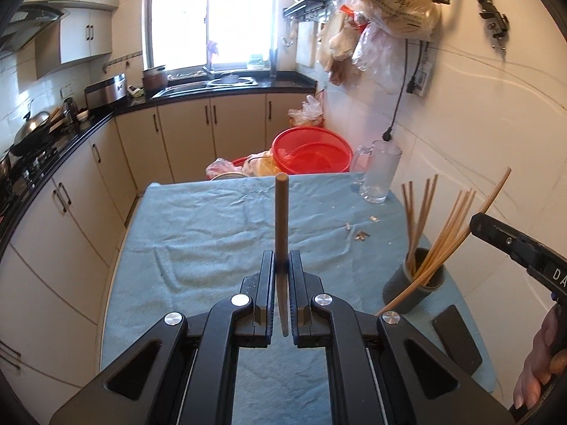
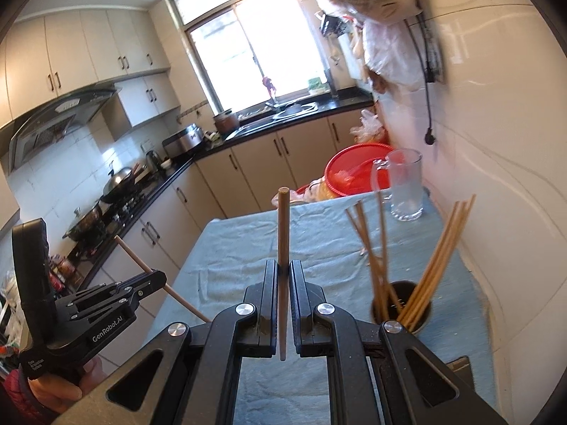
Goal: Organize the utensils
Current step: 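Lower the chopstick into the black holder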
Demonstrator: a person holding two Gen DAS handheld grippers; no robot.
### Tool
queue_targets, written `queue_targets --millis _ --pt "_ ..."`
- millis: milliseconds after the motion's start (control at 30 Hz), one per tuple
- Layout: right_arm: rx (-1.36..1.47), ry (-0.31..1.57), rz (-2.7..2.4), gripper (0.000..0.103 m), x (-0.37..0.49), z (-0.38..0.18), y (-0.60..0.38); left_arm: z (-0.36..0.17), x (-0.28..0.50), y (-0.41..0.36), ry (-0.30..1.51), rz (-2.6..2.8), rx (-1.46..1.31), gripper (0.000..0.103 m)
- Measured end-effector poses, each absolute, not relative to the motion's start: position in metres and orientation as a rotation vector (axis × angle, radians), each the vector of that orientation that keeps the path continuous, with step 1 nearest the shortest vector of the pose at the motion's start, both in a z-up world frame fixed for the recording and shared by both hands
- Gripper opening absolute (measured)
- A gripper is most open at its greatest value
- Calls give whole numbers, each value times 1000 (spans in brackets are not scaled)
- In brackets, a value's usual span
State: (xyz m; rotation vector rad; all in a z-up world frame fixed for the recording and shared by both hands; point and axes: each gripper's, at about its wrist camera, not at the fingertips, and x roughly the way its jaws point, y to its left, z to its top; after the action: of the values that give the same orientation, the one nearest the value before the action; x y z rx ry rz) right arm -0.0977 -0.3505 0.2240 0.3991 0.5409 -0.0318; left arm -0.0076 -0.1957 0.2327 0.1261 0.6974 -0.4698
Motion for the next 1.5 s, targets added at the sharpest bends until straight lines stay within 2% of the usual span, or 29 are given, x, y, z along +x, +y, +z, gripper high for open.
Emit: queue_targets --millis 533,833,1167,1500 --pt "456 408 -196 7 -148 263 -426 279 -11 -256 632 -612 126 7" --pt "485 388 -270 7 -163 264 -463 301 -16 -300 618 -712 120 7" --pt "508 410 -299 7 -162 251 -485 298 -20 -345 632 -783 140 7" --pt "515 459 -299 7 -148 233 -490 267 -11 -368 701 -786 175 7"
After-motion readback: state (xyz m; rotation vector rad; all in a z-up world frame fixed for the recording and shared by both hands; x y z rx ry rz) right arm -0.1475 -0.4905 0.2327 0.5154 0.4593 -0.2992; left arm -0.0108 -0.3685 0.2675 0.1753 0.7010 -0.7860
